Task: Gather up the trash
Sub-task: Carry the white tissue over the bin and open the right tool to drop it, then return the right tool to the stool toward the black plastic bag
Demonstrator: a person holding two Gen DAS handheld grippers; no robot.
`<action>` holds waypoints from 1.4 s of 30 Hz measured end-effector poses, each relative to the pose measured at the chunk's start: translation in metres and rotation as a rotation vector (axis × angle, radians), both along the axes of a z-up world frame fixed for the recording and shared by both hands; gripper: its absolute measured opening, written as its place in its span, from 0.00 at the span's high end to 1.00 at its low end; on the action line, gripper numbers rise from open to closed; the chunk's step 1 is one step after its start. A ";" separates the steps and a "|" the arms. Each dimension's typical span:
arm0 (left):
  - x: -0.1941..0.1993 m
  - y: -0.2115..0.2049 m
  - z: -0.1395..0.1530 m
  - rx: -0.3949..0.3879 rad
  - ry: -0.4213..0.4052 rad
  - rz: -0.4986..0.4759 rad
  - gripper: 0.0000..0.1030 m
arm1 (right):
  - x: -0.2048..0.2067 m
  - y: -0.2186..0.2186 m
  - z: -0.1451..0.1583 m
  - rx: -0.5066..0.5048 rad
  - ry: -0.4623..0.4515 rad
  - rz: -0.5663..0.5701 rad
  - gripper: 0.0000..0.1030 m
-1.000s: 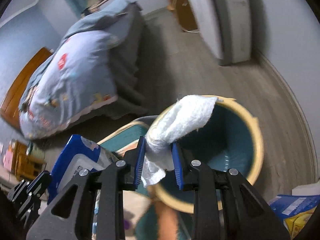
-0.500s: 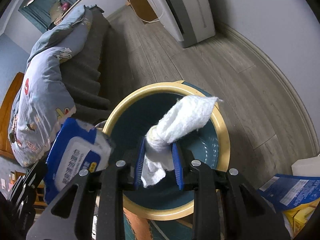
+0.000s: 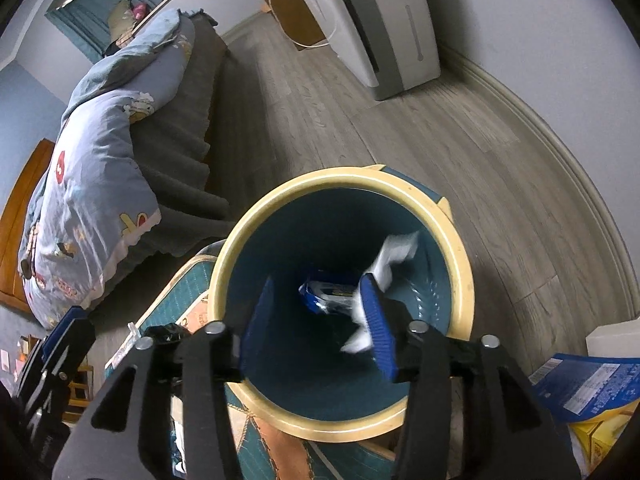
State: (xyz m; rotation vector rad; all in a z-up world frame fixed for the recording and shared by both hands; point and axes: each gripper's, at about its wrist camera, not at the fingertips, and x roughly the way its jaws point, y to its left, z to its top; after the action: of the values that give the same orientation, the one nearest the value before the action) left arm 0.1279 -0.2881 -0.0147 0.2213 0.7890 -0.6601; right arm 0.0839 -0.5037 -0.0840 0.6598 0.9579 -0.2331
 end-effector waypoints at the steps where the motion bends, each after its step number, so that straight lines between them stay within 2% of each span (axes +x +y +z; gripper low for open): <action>1: 0.000 0.004 0.001 -0.004 -0.003 0.007 0.47 | 0.001 0.002 0.001 -0.004 -0.002 0.005 0.44; 2: 0.000 0.010 0.003 -0.006 -0.008 0.015 0.45 | 0.002 0.004 0.002 -0.010 -0.004 0.011 0.38; 6: -0.002 0.029 0.010 0.002 -0.040 0.051 0.22 | 0.003 0.012 0.007 -0.018 -0.020 0.030 0.13; 7: -0.002 0.035 0.012 0.002 -0.050 0.063 0.18 | 0.003 0.014 0.008 -0.024 -0.021 0.036 0.12; 10: -0.001 0.053 0.015 -0.002 -0.057 0.105 0.13 | 0.006 0.024 0.012 -0.056 -0.011 0.061 0.06; 19: -0.003 0.128 0.022 0.028 -0.059 0.218 0.09 | 0.009 0.049 0.025 -0.129 -0.003 0.096 0.06; 29: -0.018 0.238 0.029 0.055 -0.057 0.384 0.08 | 0.009 0.083 0.046 -0.160 -0.032 0.139 0.06; 36: -0.039 0.296 0.033 0.025 -0.065 0.492 0.07 | 0.011 0.136 0.058 -0.213 -0.042 0.245 0.06; 42: -0.047 0.346 0.017 -0.009 -0.021 0.607 0.07 | 0.012 0.171 0.058 -0.186 -0.036 0.275 0.06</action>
State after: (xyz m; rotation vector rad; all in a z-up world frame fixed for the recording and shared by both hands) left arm 0.0813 0.0578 0.0027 -0.0250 0.7813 -0.0876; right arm 0.0959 -0.3328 -0.0264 0.3559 0.9681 -0.0646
